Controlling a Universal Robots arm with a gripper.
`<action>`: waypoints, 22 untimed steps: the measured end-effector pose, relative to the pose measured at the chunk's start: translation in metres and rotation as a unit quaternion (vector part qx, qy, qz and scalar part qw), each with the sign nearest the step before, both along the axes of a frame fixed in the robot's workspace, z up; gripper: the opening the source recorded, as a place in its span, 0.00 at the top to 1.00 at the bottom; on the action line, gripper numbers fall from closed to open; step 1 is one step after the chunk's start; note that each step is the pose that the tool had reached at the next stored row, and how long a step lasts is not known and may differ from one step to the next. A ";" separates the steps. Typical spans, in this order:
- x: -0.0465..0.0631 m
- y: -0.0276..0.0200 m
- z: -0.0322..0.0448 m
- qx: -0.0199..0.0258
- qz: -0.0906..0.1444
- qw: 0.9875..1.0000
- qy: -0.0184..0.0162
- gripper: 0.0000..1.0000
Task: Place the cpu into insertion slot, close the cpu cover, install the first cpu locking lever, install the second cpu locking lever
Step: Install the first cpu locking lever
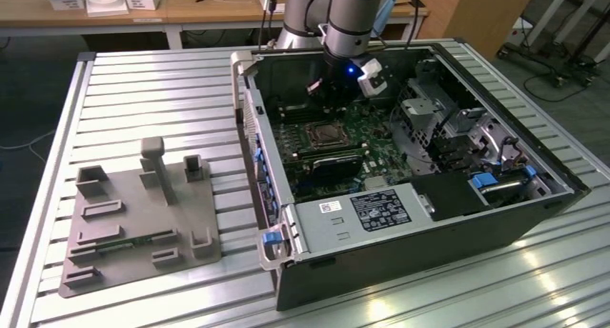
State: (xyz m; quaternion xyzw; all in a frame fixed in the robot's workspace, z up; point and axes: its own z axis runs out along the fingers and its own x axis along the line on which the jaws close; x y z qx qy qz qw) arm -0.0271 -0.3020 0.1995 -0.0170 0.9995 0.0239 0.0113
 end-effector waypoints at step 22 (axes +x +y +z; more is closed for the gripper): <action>0.000 0.0002 0.0004 -0.020 0.000 1.000 0.000 0.90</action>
